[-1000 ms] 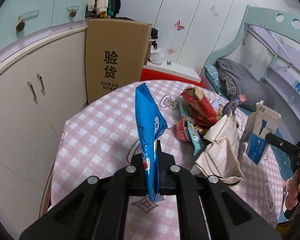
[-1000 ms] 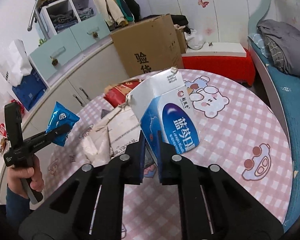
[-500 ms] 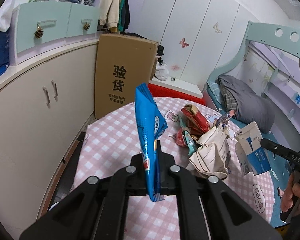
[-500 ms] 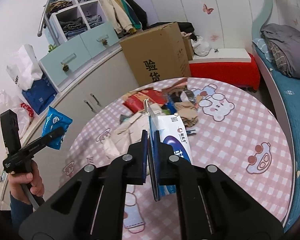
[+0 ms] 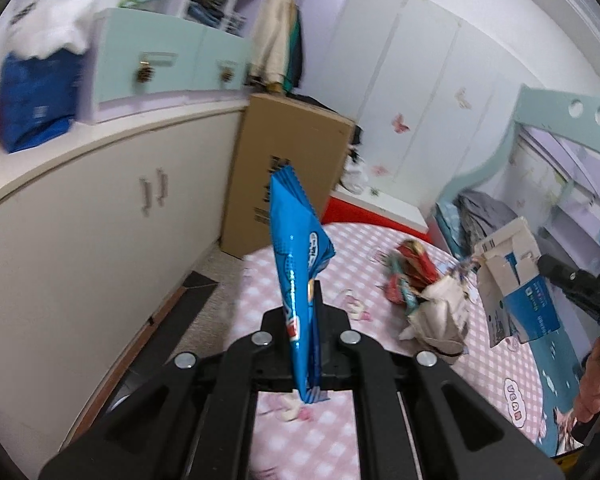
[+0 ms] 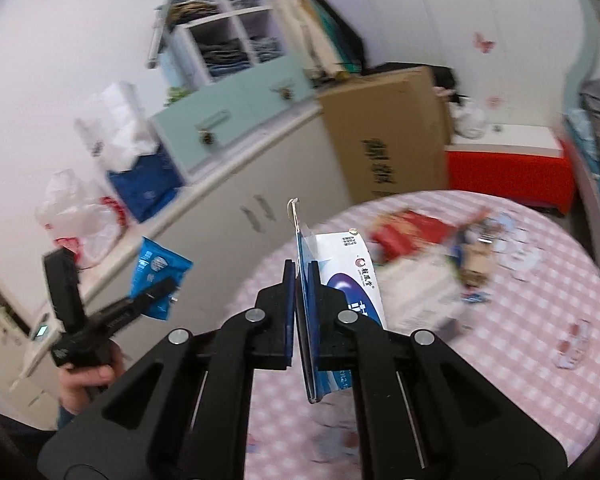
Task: Collect trash
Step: 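Carry the blue wrapper and tissue box in both grippers toward the wastebasket, then open both grippers over the wastebasket to drop wrapper and tissue box, then grasp the white bottle with the left gripper while the right grasps the newspaper bundle, then carry the white bottle and newspaper bundle toward the wastebasket, then open both grippers over the wastebasket to drop bottle and newspaper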
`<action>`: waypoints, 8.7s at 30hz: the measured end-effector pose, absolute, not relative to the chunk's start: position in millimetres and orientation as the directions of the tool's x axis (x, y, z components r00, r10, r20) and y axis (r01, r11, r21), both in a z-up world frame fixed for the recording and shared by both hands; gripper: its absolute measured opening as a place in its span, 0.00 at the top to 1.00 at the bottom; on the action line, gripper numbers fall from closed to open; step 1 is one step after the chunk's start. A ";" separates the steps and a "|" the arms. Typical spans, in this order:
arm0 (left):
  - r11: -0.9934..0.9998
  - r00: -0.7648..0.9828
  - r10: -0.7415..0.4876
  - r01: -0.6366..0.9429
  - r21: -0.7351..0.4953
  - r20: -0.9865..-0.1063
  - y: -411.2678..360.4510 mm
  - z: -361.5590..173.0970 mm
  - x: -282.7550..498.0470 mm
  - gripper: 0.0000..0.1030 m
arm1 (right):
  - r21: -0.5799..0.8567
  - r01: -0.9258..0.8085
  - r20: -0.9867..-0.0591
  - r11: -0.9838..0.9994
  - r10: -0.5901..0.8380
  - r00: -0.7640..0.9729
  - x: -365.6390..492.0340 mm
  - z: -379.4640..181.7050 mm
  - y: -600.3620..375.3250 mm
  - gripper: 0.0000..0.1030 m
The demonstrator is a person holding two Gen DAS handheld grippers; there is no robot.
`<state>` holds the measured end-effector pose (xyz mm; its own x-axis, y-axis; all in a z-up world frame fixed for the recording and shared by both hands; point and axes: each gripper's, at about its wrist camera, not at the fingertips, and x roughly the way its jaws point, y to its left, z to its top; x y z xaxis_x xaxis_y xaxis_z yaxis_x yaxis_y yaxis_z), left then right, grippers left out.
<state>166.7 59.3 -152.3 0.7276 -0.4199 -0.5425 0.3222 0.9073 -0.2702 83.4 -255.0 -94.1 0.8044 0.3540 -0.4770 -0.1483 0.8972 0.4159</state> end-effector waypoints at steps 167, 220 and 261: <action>0.767 0.378 -0.529 0.596 -0.237 -0.760 -147.4 -256.7 193.1 0.82 | 0.328 0.070 -0.612 0.942 0.155 0.775 62.5 -184.8 -316.9 0.77; 0.912 0.672 -0.084 -0.245 -0.328 -0.736 310.9 -312.5 141.2 0.82 | 0.382 -0.508 -0.752 0.772 0.579 0.314 204.9 -257.1 129.6 0.77; 0.922 0.396 0.009 -0.358 -0.145 -0.918 320.4 -419.6 151.9 0.18 | 0.415 -0.198 -0.892 0.888 0.440 0.104 242.3 -388.4 123.6 0.06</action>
